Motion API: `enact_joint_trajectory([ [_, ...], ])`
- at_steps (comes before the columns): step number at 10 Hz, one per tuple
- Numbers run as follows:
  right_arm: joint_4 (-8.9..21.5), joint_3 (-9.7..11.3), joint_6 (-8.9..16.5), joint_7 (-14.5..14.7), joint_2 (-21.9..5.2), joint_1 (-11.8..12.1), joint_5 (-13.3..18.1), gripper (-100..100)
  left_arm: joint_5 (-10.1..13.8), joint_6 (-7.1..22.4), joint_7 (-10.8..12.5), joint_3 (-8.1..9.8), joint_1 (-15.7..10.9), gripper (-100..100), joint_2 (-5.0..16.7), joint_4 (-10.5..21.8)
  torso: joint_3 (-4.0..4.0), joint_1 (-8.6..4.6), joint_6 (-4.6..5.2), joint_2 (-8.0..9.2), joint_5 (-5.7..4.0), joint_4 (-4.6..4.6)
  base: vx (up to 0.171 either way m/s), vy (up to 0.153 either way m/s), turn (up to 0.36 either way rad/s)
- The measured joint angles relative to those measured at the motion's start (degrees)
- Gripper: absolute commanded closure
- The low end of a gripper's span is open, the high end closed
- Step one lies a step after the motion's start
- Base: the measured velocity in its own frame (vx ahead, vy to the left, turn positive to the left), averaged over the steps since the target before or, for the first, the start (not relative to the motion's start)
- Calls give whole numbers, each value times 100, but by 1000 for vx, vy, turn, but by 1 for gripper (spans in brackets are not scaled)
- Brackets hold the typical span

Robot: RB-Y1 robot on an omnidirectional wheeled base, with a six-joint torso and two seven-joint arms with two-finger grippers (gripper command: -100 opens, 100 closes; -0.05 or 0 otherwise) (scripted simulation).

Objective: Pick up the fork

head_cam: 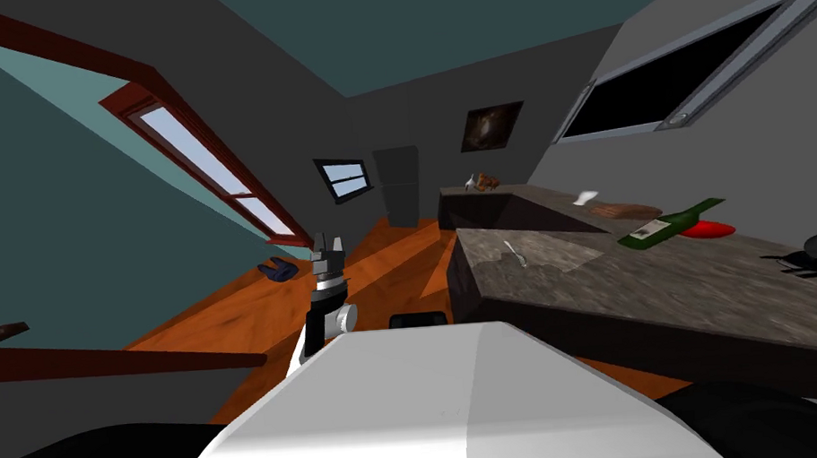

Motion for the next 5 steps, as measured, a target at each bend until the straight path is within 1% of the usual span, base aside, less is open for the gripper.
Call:
enact_joint_trajectory([
  [1,223,2,-41,4,-33,-51,64,-100,0,0,0,0,-1,0,0,0,10,-7,4,21,-1,3,188,56,93],
  [2,375,2,-57,-11,-100,-42,156,-100,0,0,0,0,-1,0,0,0,17,-12,2,32,-2,6,267,74,176],
  [3,523,-37,-59,-58,-211,19,247,-100,0,0,0,0,-1,0,0,0,7,-9,-1,13,-2,3,339,16,178],
  [4,488,-140,-14,-174,-392,225,301,-100,0,0,0,1,0,0,1,0,-7,-25,-2,-12,-3,-3,265,4,62],
  [5,600,-148,-8,-187,-400,205,353,-100,0,0,0,1,0,0,1,0,1,-28,4,5,-8,-1,220,40,98],
])
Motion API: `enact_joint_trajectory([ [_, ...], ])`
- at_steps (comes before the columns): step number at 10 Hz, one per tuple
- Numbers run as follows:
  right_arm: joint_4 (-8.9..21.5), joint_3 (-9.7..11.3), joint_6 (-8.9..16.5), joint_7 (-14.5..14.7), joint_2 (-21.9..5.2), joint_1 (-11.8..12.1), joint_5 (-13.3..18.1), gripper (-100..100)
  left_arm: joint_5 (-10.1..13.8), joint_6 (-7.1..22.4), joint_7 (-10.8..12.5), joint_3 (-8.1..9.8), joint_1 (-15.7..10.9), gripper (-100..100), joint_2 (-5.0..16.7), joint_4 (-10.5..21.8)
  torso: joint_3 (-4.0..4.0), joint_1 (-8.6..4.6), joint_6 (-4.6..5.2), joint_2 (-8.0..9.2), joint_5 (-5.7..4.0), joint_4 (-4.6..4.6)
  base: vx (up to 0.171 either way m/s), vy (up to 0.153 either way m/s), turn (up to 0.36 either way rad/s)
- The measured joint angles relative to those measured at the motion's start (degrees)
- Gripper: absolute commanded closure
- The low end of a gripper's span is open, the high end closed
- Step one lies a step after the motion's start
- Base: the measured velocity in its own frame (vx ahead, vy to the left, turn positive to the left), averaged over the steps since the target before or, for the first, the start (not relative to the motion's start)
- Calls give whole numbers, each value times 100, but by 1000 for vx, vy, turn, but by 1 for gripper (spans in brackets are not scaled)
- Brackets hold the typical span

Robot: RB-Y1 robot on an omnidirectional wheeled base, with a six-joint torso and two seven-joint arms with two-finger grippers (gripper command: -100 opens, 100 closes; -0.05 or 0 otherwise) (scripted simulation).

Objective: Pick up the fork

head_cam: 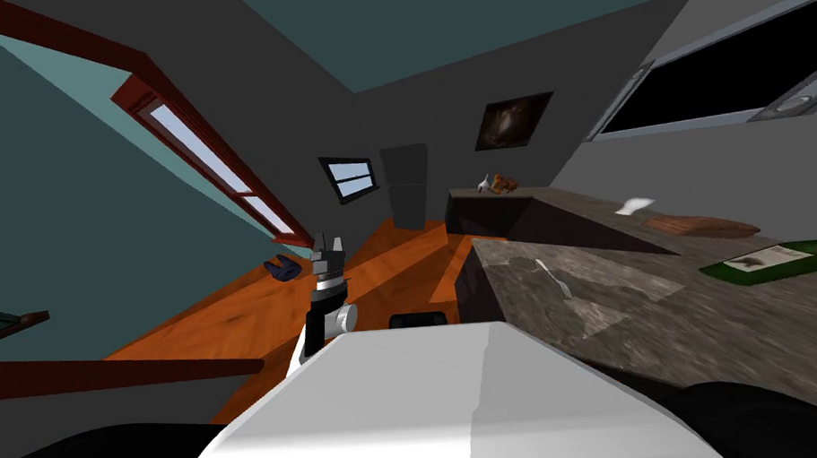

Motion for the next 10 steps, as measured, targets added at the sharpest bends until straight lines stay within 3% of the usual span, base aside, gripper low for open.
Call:
enact_joint_trajectory([
  [3,367,15,13,-92,-121,-117,270,-100,0,0,0,0,0,0,0,0,-6,4,-6,-12,2,-2,281,19,161],
  [5,344,-43,70,-162,-181,-28,333,-100,0,0,0,0,0,0,0,0,2,1,-3,2,1,1,315,-17,153],
  [8,454,-57,122,-262,-247,-114,509,-100,0,0,0,1,0,0,1,0,-8,-24,-4,-12,-6,-3,299,-71,157],
  [10,444,-59,175,-337,-279,-150,590,-100,0,0,0,0,-1,0,0,0,7,-11,-1,14,-2,3,160,-40,74],
])
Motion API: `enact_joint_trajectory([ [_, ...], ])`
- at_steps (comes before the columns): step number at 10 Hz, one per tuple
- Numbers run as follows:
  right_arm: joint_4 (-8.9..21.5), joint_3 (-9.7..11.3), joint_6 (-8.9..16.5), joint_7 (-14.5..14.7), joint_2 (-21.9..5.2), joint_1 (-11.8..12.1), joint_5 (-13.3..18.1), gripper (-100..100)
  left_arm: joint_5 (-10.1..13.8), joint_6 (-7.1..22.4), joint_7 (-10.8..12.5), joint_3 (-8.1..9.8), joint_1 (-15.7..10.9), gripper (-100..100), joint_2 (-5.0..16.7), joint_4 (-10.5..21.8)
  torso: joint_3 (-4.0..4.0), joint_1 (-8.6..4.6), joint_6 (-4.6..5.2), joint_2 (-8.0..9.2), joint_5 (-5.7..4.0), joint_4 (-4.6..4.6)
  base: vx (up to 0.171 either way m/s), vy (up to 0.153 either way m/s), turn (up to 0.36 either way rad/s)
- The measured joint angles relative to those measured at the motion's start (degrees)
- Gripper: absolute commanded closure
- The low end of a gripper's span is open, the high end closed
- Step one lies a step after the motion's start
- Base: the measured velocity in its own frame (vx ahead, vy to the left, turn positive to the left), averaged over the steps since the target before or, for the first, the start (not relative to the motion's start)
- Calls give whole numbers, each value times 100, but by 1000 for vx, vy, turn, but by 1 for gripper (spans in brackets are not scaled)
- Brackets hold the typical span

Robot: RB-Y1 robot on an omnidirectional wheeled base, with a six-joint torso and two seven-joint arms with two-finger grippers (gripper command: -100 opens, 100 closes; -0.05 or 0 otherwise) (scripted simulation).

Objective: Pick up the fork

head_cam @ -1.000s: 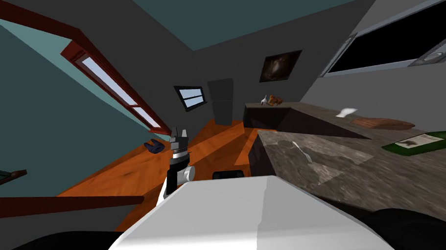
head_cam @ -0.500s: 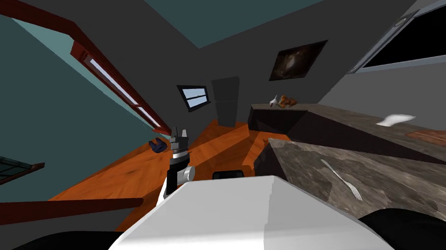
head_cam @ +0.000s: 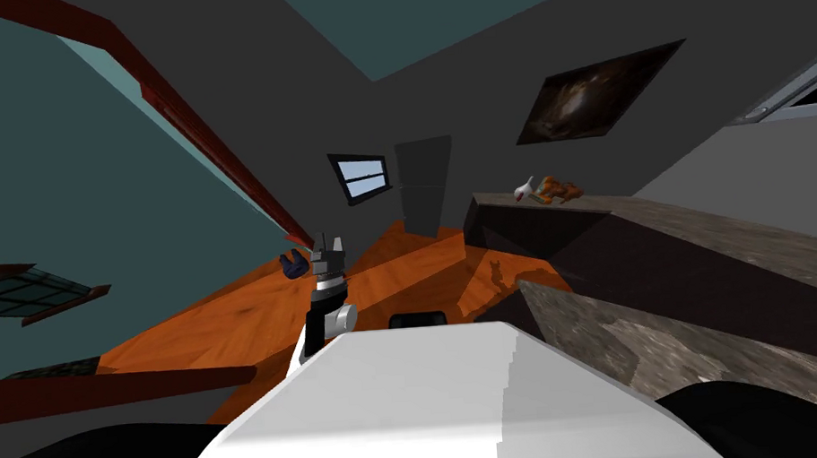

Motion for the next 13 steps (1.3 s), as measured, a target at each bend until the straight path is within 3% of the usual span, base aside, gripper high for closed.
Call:
enact_joint_trajectory([
  [1,2,0,2,-5,-3,-8,5,0,0,0,0,0,-1,0,0,0,24,12,6,43,2,9,20,-6,2],
  [2,1,-1,2,-5,-5,-9,4,-100,0,0,0,-1,-2,0,-1,0,44,21,8,76,5,18,20,-30,51],
  [5,275,208,110,264,372,-282,6,-100,0,1,0,0,-2,0,0,1,55,-1,10,93,-1,23,23,-54,41],
  [6,285,216,118,288,385,-290,5,100,0,1,0,0,-2,0,-1,1,57,11,9,97,2,23,2,-6,1],
  [10,280,215,113,292,382,-291,7,100,0,1,0,-1,-3,0,-1,1,61,23,14,103,6,25,0,0,0],
  [11,280,216,113,292,382,-291,7,0,0,1,0,-1,-3,0,-1,1,61,24,14,104,6,25,0,0,0],
  [12,280,216,113,292,382,-291,7,100,0,1,0,-1,-3,0,-1,1,61,25,14,104,7,25,-8,4,-11],
  [13,186,203,167,255,371,-219,-5,100,0,1,0,-1,-3,0,-1,0,63,27,17,107,3,25,-19,42,-56],
])
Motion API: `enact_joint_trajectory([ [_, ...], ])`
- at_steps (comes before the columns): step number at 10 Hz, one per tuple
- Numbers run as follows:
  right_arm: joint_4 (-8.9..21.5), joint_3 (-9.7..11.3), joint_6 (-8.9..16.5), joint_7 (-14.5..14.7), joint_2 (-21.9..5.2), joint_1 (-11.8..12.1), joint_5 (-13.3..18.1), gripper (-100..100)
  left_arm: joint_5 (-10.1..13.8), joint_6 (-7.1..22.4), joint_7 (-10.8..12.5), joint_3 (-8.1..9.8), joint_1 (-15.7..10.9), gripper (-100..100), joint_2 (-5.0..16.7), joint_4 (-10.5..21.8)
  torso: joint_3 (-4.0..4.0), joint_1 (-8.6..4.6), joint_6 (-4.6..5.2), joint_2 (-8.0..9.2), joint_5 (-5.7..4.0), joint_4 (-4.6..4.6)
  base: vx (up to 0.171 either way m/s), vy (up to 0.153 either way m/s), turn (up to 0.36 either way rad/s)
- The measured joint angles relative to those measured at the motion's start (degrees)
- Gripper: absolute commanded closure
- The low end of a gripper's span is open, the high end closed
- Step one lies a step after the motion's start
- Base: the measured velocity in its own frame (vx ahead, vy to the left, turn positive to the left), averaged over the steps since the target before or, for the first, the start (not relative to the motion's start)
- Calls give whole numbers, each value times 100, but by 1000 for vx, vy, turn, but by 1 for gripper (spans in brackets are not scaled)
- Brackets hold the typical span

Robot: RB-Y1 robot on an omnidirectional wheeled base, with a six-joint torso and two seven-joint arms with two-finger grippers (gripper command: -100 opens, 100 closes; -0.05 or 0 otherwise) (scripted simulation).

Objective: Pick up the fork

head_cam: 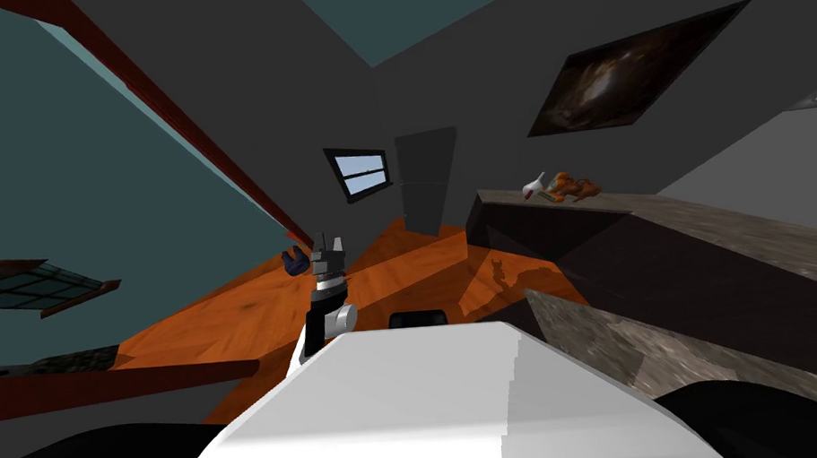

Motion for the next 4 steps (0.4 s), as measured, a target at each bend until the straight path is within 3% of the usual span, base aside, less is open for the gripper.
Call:
enact_joint_trajectory([
  [2,-276,-160,4,-188,-225,276,-24,100,0,0,0,0,0,0,0,0,3,26,2,5,9,1,-23,60,-57],
  [3,-251,-185,-67,-253,-322,250,-2,100,0,0,0,-1,0,0,-1,0,3,27,-1,6,11,1,-12,24,-4],
  [4,-241,-187,-90,-263,-334,241,1,0,0,0,0,0,0,0,0,0,2,16,1,3,6,1,-2,5,-1],
])
